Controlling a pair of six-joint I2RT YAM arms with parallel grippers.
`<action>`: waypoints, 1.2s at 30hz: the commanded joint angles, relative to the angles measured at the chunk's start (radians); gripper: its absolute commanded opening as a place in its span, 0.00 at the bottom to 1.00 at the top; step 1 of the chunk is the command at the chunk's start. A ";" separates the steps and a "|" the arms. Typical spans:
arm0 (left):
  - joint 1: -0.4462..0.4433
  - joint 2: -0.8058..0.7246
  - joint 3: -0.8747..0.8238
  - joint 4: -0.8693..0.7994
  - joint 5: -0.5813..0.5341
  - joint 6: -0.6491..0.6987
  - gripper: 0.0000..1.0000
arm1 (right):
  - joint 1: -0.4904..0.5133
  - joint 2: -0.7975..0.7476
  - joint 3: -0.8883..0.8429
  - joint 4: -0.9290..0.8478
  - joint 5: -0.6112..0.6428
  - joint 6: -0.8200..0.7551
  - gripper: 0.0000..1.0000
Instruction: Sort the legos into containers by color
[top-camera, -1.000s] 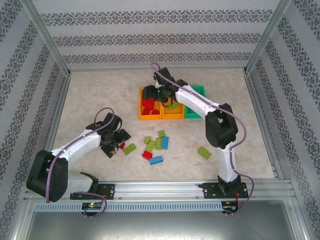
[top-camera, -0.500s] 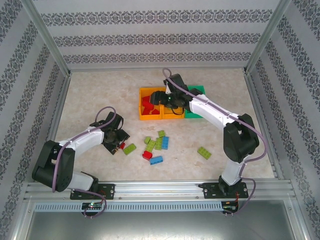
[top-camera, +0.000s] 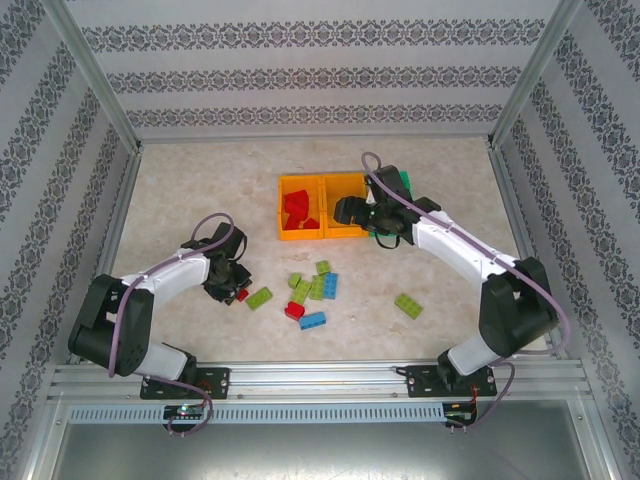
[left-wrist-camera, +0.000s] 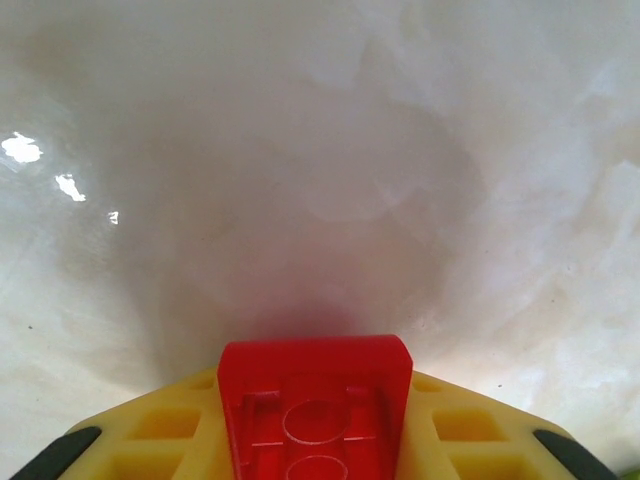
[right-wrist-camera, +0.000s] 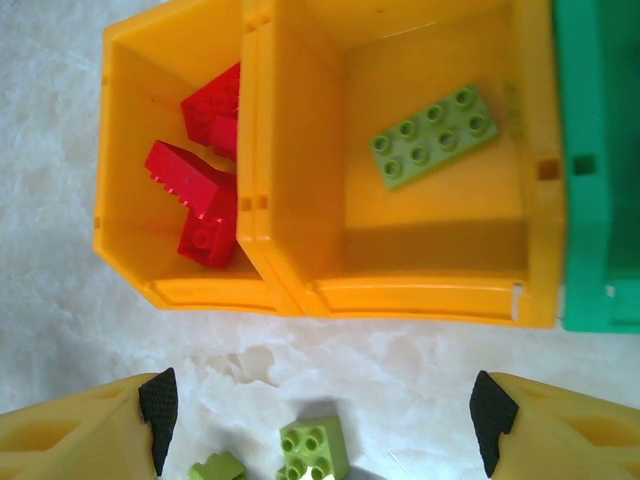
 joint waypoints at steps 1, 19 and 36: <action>0.008 0.015 0.049 0.125 -0.026 0.061 0.30 | -0.015 -0.059 -0.061 -0.018 0.062 -0.021 0.80; 0.001 0.347 0.729 0.217 0.211 0.454 0.31 | 0.027 -0.170 -0.305 -0.002 0.104 0.054 0.80; -0.032 0.651 1.016 0.142 0.244 0.452 0.61 | 0.145 -0.146 -0.257 -0.061 0.163 0.014 0.80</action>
